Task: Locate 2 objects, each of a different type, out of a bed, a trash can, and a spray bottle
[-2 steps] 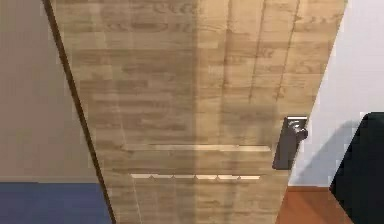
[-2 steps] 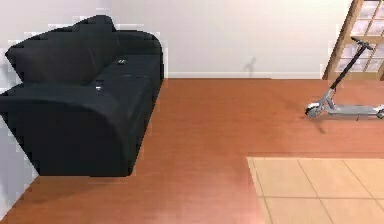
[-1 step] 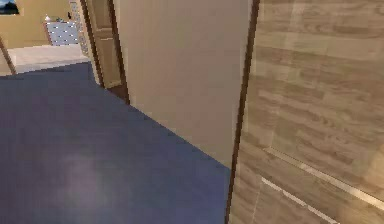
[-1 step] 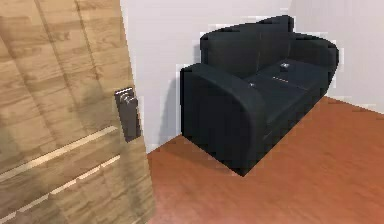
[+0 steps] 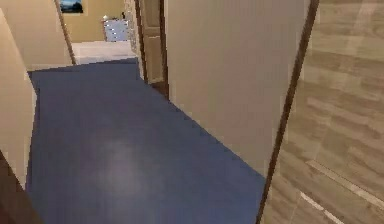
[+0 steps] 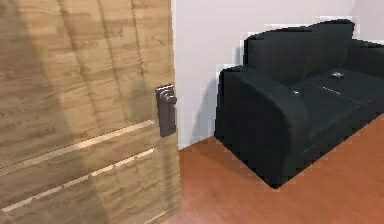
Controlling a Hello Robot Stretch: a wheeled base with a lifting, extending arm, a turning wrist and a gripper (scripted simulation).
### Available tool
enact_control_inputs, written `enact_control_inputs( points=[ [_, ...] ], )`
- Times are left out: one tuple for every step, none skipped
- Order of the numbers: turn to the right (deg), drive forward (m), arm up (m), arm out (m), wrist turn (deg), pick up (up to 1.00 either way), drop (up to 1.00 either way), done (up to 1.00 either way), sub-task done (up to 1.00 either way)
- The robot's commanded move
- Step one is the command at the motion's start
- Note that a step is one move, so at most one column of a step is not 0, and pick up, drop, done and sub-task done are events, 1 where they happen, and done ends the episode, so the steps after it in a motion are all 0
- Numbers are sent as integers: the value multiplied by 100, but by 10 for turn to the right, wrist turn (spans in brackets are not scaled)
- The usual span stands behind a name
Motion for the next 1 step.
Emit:
enact_control_inputs(
  points=[
    [0,65,0,0,0,0,0,0,0]
  ],
)
